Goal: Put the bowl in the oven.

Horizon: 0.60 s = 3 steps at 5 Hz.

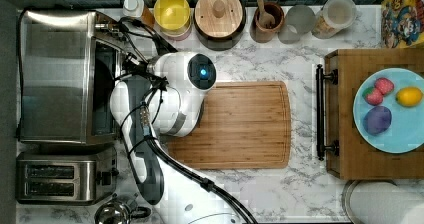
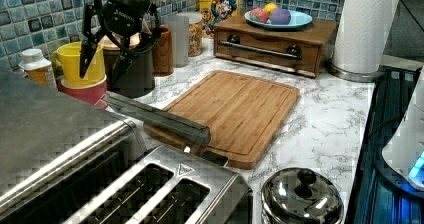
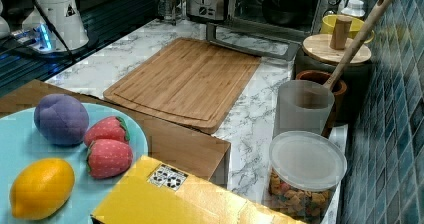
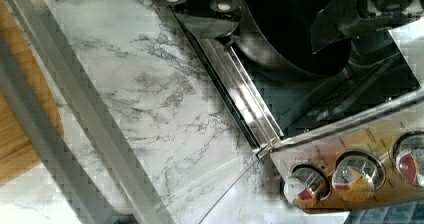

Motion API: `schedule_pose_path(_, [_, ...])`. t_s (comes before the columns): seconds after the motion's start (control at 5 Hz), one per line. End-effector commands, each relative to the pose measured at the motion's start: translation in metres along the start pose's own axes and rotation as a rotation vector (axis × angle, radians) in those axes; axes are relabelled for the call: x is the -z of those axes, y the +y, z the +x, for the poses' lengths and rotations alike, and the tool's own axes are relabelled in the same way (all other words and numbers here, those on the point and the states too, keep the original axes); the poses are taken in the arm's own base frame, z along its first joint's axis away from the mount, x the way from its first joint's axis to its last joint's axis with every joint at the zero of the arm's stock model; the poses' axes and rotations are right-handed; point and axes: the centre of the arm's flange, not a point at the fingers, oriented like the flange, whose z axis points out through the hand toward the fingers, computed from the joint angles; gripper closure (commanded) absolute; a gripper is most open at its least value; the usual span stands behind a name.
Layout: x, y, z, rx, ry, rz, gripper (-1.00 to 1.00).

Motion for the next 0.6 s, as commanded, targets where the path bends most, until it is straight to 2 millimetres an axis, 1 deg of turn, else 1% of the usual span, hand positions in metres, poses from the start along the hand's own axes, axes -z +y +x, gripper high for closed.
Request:
schedule_pose_path(0.2, [0.0209,-0.0162,-0.0052,0.061,0.015,0.032,0.00])
schedule_pose_path(0.6, [0.0208,-0.0161,-0.0051,0.060,0.015,0.032,0.00])
